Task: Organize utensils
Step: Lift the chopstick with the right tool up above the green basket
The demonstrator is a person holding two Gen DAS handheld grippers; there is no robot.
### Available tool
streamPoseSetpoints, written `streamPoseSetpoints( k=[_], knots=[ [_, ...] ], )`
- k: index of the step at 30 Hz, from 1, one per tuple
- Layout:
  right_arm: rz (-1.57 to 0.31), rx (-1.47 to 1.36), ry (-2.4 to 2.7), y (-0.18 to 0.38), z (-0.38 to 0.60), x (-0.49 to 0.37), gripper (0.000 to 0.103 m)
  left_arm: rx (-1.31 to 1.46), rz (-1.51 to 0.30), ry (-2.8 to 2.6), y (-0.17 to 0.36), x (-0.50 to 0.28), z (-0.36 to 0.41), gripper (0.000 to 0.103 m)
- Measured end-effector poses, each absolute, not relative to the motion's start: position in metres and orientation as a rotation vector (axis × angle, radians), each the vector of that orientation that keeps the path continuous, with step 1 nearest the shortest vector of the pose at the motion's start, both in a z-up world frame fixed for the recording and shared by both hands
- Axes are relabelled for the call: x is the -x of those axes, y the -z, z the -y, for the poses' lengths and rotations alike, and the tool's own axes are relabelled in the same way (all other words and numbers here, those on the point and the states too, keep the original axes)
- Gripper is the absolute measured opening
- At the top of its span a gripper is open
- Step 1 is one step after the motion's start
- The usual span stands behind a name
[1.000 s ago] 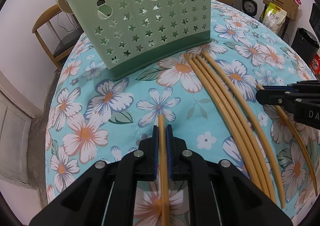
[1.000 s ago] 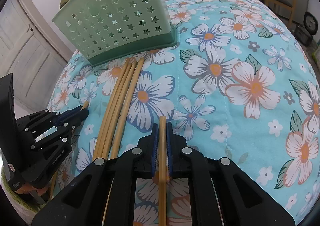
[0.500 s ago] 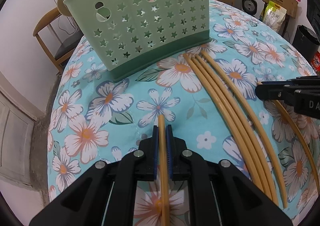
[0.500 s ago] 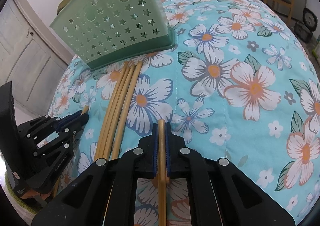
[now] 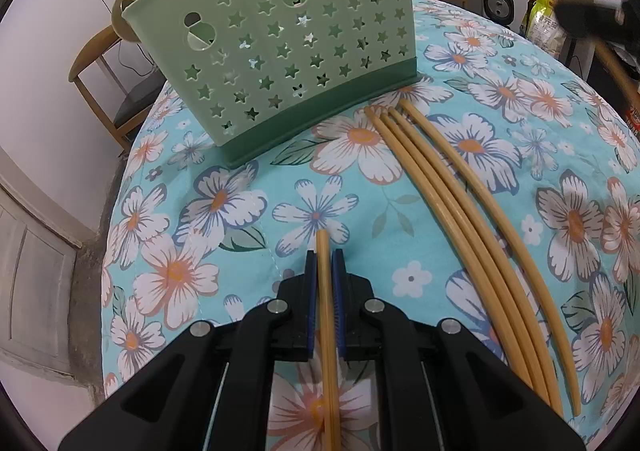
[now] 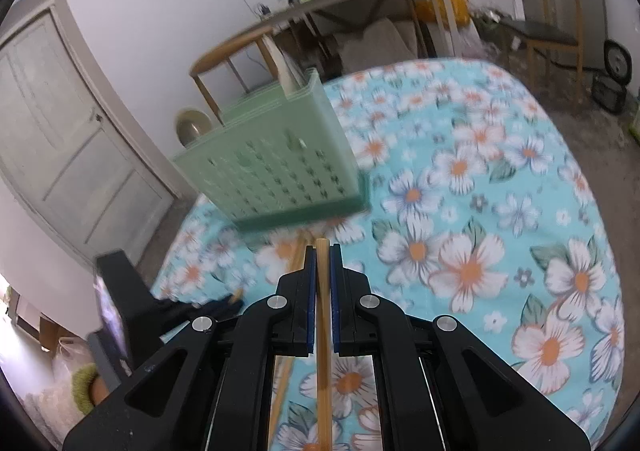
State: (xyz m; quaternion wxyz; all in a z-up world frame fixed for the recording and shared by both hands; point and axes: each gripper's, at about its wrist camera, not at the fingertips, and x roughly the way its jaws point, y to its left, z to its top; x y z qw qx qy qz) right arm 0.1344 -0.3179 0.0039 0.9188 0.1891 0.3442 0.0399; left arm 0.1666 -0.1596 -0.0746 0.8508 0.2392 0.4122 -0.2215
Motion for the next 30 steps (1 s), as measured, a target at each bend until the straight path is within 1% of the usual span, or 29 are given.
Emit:
streamPoseSetpoints(
  k=[5,24,30],
  knots=[
    [-0.669,-0.373,-0.099,-0.02,0.314,-0.131,0.005,-0.504,-0.867,0.467,0.074,-0.167,0.16,0.007],
    [-0.651,-0.344,-0.091,-0.026,0.309,-0.125,0.005,-0.505,-0.865,0.466,0.074,-0.167,0.16,0.007],
    [-0.59,-0.333,-0.077,-0.044,0.313,-0.117,0.005,-0.506,-0.864,0.466,0.074,-0.167,0.16,0.007]
  ],
)
